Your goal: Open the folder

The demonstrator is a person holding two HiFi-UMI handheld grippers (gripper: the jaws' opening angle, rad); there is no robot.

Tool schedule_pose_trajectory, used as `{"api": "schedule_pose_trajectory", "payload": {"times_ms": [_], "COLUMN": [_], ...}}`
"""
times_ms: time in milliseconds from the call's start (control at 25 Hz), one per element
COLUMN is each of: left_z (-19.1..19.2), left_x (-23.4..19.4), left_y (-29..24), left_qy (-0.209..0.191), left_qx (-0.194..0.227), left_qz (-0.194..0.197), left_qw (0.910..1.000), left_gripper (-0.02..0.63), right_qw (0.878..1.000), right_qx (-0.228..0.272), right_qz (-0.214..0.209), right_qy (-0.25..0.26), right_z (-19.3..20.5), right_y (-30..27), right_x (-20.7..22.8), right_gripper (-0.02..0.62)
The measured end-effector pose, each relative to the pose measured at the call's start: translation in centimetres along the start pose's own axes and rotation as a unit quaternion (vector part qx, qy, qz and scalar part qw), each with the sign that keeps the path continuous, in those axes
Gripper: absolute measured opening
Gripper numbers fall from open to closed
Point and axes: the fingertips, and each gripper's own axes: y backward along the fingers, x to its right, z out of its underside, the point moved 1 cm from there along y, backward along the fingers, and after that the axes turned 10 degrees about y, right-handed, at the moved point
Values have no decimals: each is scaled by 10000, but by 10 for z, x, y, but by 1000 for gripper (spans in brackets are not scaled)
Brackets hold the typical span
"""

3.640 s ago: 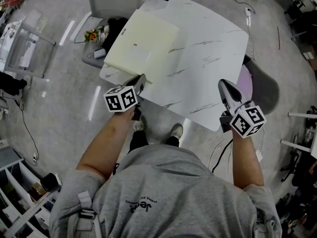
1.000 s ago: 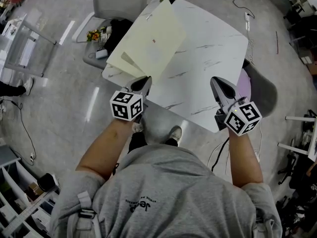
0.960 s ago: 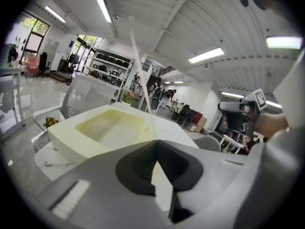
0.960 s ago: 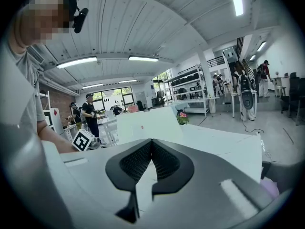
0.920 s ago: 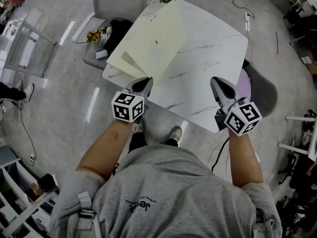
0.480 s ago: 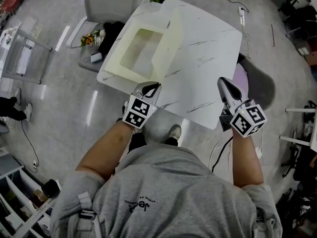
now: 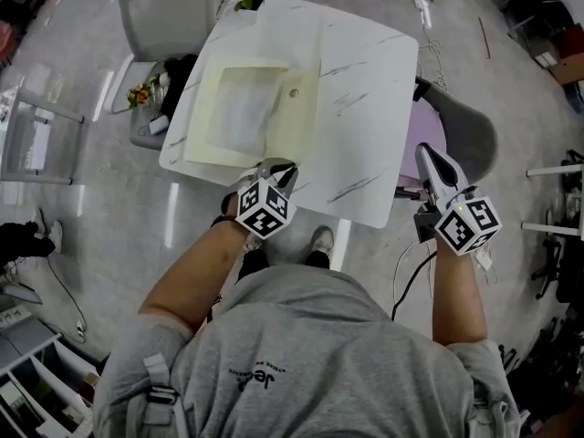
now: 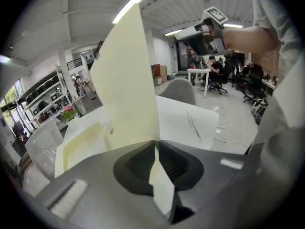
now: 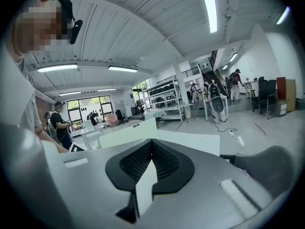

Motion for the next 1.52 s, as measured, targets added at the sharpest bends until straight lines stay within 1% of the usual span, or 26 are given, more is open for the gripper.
{"api": "schedule_pose_trajectory", "payload": {"times_ms": [120, 280, 480, 640, 720, 840, 920, 960, 1040, 1080, 1160, 1200, 1360, 1520], "left_z": [1, 2, 6, 11, 12, 15, 17, 16, 10, 10, 16, 17, 14, 15], "left_x": [11, 26, 43, 54, 58, 60, 59, 55, 39, 35, 38, 40, 39, 41], "left_y": [-14, -34, -59, -79, -88, -99, -108, -114, -123, -126, -127, -127, -129, -131], "left_qy": [-123, -515, -991, -1123, -1060, -800, -612, -553, -450, -318, 13, 94, 115, 235], "left_qx": [-294, -752, -1268, -1551, -1672, -1947, -2160, -2224, -2274, -2343, -2538, -2575, -2584, -2693], "left_qz": [248, 547, 907, 1248, 1437, 1750, 1882, 1859, 1644, 1613, 1729, 1742, 1607, 1634], "left_qw": [9992, 9943, 9828, 9735, 9696, 9618, 9561, 9555, 9588, 9582, 9517, 9504, 9525, 9488], "left_gripper": [89, 97, 101, 106, 109, 109, 109, 108, 80, 73, 67, 67, 66, 66], "right_qw": [9999, 9994, 9986, 9978, 9974, 9966, 9963, 9962, 9961, 9962, 9964, 9965, 9970, 9969], "right_qx": [65, 74, 83, 82, 63, -9, -21, -19, -2, 7, -11, -25, -108, -253], "right_qz": [121, 314, 476, 596, 650, 747, 778, 786, 788, 780, 764, 750, 673, 630], "right_qy": [-57, -141, -214, -272, -299, -358, -377, -385, -395, -391, -375, -365, -366, -389], "right_z": [3, 7, 13, 18, 22, 26, 29, 31, 33, 34, 38, 41, 55, 67], "right_y": [15, 34, 52, 65, 72, 78, 81, 82, 82, 82, 81, 79, 68, 57], "right_x": [13, 28, 43, 53, 58, 63, 67, 68, 70, 71, 71, 71, 73, 73], "right_gripper": [4, 3, 3, 3, 4, 3, 3, 3, 3, 3, 3, 3, 4, 3]}}
